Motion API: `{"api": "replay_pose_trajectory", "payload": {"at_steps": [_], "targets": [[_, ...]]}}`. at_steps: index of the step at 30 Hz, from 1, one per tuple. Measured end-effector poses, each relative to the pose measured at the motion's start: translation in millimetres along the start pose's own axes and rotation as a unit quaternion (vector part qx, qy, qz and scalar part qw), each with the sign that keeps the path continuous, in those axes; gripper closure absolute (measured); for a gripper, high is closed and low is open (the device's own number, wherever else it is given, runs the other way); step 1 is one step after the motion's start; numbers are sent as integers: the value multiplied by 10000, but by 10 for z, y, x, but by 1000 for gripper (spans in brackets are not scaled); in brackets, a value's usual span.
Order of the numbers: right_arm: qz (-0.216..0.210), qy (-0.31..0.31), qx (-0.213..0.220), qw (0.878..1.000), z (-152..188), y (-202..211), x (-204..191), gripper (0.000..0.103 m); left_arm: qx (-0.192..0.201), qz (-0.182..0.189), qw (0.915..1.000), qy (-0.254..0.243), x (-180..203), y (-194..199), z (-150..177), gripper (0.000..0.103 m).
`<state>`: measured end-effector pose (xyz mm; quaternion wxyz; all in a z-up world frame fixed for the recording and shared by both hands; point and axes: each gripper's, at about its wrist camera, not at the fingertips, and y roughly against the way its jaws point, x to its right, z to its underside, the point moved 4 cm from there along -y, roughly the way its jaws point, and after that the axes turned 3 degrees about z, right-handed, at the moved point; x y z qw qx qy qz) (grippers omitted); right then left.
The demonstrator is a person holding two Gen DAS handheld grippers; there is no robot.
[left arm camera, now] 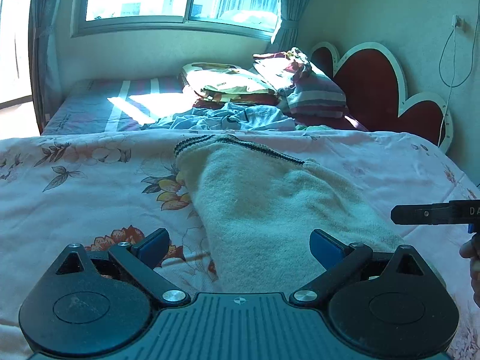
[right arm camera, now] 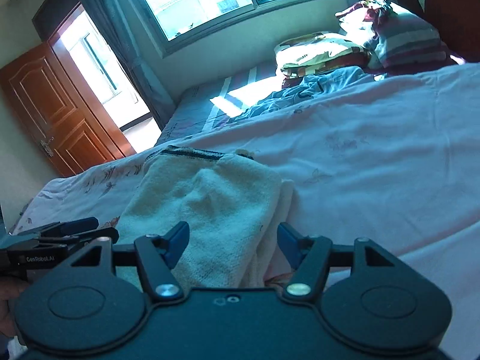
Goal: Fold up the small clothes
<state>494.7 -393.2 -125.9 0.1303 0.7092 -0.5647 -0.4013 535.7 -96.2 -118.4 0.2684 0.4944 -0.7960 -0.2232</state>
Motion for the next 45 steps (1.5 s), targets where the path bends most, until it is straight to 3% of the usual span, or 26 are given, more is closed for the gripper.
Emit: {"api": "replay_pose_trajectory", "payload": {"at_steps": [4,7,8,10,12,13,14,16,19,20,21,23,25,27,34,35,39,40,42,45], "targets": [[-235,-633,-53,9977,15,97,207,42,-185,321,9977,568,-241,55,123,4],[-434,-600,-61,9972,34,116,172,49,-266,592,9921,1074,-380,46,221,17],[-478,-533,-112,9974,51,94,138,55,-280,588,9917,1110,-395,39,250,17],[-491,-317,-239,9980,104,19,47,56,-367,502,9924,1060,-386,-12,313,17],[-96,2,-408,9991,183,-115,5,64,-502,455,9929,980,-350,-85,368,17],[278,127,-514,9982,218,-193,29,77,-516,459,9926,995,-349,-103,387,17],[380,112,-499,9980,240,-229,72,69,-521,522,9916,1058,-351,-117,404,17],[236,-204,-479,9984,233,-200,145,69,-524,538,9912,1094,-365,-117,408,17],[-358,-827,-429,9950,202,-93,247,65,-476,630,9904,1131,-382,-80,382,17],[-548,-1022,-456,9922,191,-73,292,58,-457,734,9889,1208,-404,-73,370,17],[-679,-1174,-496,9895,180,-73,330,40,-457,913,9854,1360,-427,-80,348,17],[-766,-1314,-700,9859,177,-126,375,24,-545,1162,9792,1572,-442,-123,342,17],[-743,-1281,-891,9850,188,-204,382,24,-740,1304,9751,1631,-421,-194,355,20],[-813,-1294,-995,9832,213,-270,387,29,-892,1329,9730,1662,-407,-258,374,27],[-1116,-1165,-1069,9811,186,-416,302,32,-940,1639,9610,2018,-446,-431,380,28],[-1106,-1099,-1097,9817,172,-442,275,37,-936,1648,9608,2022,-438,-452,373,28],[-1020,-767,-1145,9852,131,-521,161,50,-977,1538,9663,1817,-332,-525,312,30],[-1003,-708,-1130,9860,132,-531,136,52,-993,1531,9671,1774,-297,-549,295,41],[-985,-683,-1071,9870,143,-523,121,59,-990,1519,9678,1748,-241,-585,274,50],[-1001,-593,-948,9887,172,-450,110,69,-854,1312,9799,1239,-92,-541,208,62]]}}
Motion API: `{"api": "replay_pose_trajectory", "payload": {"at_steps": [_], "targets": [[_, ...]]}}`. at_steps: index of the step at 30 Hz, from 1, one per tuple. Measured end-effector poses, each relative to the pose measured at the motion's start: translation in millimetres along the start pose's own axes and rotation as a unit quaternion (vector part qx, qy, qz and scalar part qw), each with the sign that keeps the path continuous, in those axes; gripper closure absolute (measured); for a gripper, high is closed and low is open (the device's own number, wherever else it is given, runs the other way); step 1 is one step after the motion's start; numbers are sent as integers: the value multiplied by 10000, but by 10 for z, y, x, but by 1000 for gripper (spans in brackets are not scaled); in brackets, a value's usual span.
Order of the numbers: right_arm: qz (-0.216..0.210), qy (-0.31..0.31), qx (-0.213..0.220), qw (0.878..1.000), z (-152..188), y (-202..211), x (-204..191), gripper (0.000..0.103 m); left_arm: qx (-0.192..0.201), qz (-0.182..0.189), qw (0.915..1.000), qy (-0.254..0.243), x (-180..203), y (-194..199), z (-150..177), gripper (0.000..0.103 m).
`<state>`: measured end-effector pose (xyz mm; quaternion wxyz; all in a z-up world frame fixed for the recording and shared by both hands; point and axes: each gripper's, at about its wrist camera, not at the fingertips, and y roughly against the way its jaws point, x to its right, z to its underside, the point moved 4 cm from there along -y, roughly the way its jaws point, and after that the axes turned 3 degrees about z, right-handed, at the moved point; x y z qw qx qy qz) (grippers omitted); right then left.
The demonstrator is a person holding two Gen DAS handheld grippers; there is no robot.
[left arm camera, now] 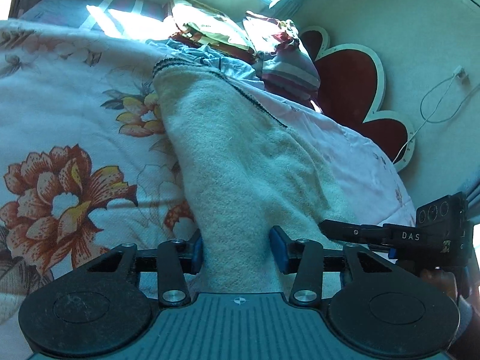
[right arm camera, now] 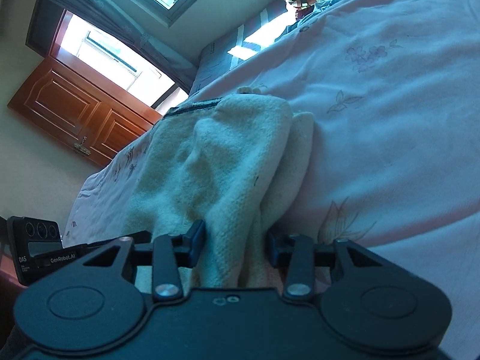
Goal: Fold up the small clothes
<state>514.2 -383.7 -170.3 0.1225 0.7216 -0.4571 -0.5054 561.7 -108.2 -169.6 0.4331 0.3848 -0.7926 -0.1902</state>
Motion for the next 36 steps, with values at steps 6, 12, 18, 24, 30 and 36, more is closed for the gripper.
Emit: {"api": "replay_pose_trajectory", "payload": {"at_steps": [6,12,18,24,30,36], "targets": [[54,232,227,9995,11,188,-157,77,134,-260,9980,-558,286,141,-91,68],[50,341,347,9988,49,348,-327,77,178,-293,9963,-782,492,380,-135,69],[34,460,482,9978,135,558,-567,77,285,-308,9949,-922,657,718,-33,69],[-9,648,571,9963,335,743,-923,77,407,-360,9932,-1025,770,1167,145,69],[-126,807,556,9951,618,812,-1321,77,507,-490,9921,-1034,737,1702,407,69],[-285,988,473,9936,1004,709,-1820,77,568,-741,9904,-1016,524,2326,693,69]]}}
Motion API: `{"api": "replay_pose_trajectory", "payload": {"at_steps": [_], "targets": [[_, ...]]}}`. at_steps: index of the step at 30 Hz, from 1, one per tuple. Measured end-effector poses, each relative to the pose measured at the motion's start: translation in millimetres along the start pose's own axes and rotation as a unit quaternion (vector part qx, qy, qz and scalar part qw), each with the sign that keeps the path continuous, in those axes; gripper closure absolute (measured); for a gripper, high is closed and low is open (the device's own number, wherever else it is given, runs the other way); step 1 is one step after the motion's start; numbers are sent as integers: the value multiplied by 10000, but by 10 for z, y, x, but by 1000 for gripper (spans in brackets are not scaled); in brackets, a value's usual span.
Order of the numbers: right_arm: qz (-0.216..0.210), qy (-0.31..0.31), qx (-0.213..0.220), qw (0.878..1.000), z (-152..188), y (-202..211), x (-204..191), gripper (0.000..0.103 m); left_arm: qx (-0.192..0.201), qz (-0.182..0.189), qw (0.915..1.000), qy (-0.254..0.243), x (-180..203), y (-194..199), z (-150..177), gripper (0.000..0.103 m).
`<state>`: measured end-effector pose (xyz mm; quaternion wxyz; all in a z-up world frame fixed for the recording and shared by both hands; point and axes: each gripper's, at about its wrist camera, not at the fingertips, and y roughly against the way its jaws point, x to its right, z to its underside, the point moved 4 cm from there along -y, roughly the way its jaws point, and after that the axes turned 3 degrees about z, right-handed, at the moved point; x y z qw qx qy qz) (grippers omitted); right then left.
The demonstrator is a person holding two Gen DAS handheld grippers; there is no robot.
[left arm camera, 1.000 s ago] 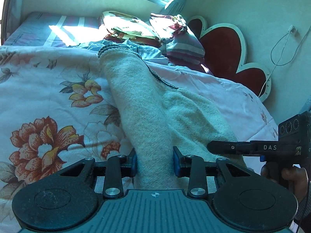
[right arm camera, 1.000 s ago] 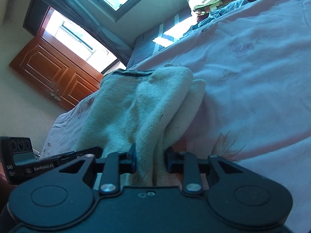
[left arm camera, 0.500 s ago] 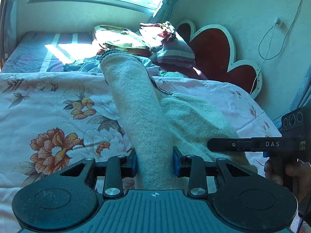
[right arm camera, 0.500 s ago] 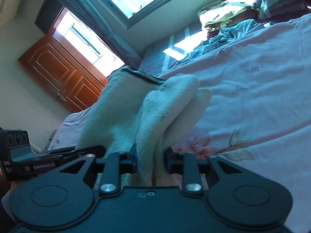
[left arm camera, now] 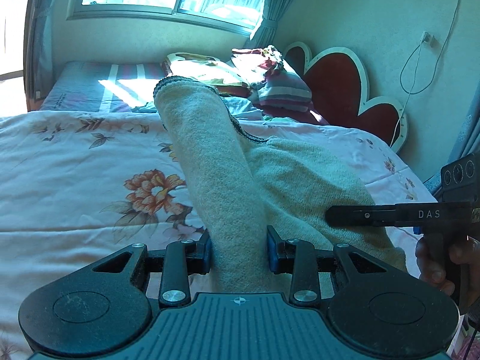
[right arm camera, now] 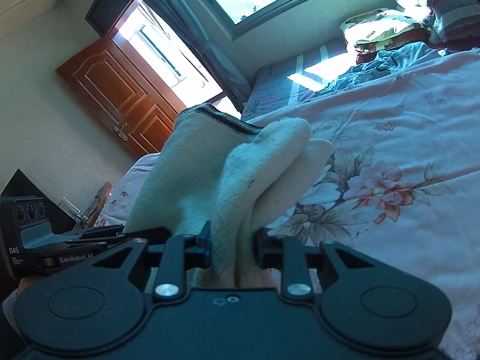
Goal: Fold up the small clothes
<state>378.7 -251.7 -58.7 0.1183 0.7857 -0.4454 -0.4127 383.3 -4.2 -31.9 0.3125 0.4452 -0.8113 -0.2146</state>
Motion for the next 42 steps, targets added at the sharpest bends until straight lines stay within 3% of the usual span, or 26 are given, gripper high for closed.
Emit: {"api": "replay_pose_trajectory", "payload": {"at_steps": [10,15,18,20,22,23,26,31,33,35,36,38,41,42], "targets": [[-241,313,-142,9991,523,-539,-834,77,-59,-542,9982,252,-799,758,486,68],[-319,78,-302,9990,647,-932,-779,77,-119,-668,9967,440,-1237,625,657,68],[-252,-67,-504,9984,756,-1142,-597,78,-293,-642,9961,535,-1361,324,804,67],[-47,-95,-667,9977,839,-1280,-421,78,-393,-723,9949,577,-1452,124,931,62],[-140,-386,-714,9966,910,-1349,-197,78,-134,-1010,9927,652,-1542,42,1047,20],[-159,-456,-678,9965,919,-1336,-141,78,-53,-1074,9911,787,-1610,28,1099,13],[-216,-488,-641,9965,964,-1303,-100,79,192,-855,9907,1041,-1698,42,1214,10],[-218,-576,-576,9964,986,-1211,-82,77,232,-1011,9907,877,-1753,160,1192,10],[-185,-574,-597,9964,959,-1148,-76,69,292,-1045,9901,894,-1813,282,1192,10],[-107,-565,-381,9976,851,-1009,-78,63,403,-1014,9891,987,-1844,406,1146,10],[-126,-531,-104,9985,759,-890,-93,65,583,-896,9893,998,-1831,505,1093,10],[-340,-661,195,9970,578,-800,-139,69,881,-407,9890,1117,-1786,574,957,10],[-727,-613,2,9955,380,-1016,-356,71,1108,247,9867,1167,-1624,455,728,13],[-858,-599,-173,9944,344,-1164,-445,71,1044,386,9863,1219,-1561,341,676,21]]}}
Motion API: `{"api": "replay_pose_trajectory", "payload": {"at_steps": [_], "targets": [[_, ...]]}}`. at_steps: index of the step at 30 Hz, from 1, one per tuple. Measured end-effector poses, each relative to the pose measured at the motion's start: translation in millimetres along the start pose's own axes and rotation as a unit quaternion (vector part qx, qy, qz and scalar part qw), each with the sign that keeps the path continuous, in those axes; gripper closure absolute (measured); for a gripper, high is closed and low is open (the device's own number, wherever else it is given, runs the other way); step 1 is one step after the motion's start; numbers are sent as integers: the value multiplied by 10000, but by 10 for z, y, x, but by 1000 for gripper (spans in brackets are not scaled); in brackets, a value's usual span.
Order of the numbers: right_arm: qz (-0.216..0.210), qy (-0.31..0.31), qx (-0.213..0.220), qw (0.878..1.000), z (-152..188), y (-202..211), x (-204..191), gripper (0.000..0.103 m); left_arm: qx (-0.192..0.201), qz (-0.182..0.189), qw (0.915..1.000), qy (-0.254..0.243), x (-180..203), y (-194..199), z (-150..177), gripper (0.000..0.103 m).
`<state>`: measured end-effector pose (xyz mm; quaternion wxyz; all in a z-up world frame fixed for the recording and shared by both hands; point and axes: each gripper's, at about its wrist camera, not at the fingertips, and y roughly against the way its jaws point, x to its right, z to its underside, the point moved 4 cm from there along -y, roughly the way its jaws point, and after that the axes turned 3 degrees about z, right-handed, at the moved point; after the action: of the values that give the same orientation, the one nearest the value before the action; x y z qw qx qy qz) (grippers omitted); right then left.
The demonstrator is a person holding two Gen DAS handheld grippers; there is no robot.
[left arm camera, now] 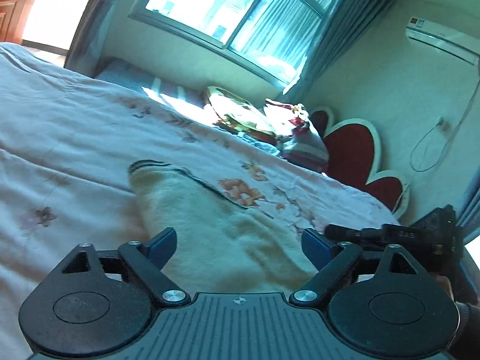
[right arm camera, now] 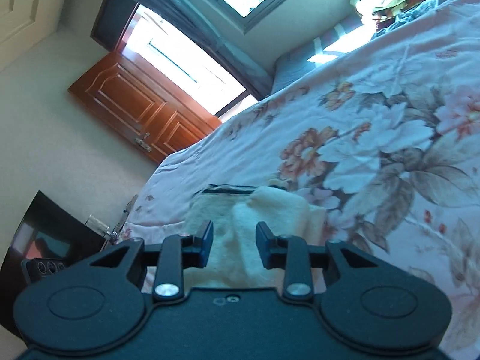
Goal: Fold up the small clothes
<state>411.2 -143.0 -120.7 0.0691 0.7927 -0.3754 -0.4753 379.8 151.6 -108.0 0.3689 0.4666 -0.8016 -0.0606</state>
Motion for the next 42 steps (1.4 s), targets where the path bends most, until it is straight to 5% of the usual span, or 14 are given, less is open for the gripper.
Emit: {"api": "replay_pose_trajectory", "payload": {"at_steps": [4,7,8,11,13,14,18,23,25,29,36,40,41,42], "targets": [[190,-171,-541,9982,65,-451,58,72,-337,-264,9988,254,-9,-404,98,26],[592,-682,-457,9949,105,-415,425,101,-365,-320,9969,615,-180,-504,225,27],[546,-888,-429,9936,121,-366,542,103,-317,-251,9968,689,-198,-493,235,27],[513,-980,-452,9928,154,-241,633,103,-209,-136,9962,837,-218,-445,250,27],[420,-828,-257,9953,132,-42,504,91,-108,-14,9968,797,-156,-330,263,27],[288,-704,-129,9970,127,87,415,76,-73,59,9974,715,-110,-234,282,27],[-325,-302,-171,9989,322,467,47,76,-48,286,9981,543,71,144,510,27],[-459,5,-858,9953,794,395,-135,76,-80,315,9984,466,209,336,813,27],[-131,-35,-899,9959,897,331,-38,77,-144,126,9989,425,200,338,903,27],[223,-271,-790,9963,967,307,203,103,-106,55,9994,311,188,353,965,27],[465,-246,-696,9962,1047,372,210,103,-264,-440,9967,-626,368,422,1107,27],[1073,144,-446,9931,1066,603,55,103,-509,-1192,9846,-1173,479,605,1255,27],[1392,426,-331,9888,1084,712,-47,93,-583,-1339,9824,-1162,497,700,1302,27],[1776,742,-165,9812,1120,843,-171,54,-549,-1456,9807,-1188,541,835,1344,27]]}}
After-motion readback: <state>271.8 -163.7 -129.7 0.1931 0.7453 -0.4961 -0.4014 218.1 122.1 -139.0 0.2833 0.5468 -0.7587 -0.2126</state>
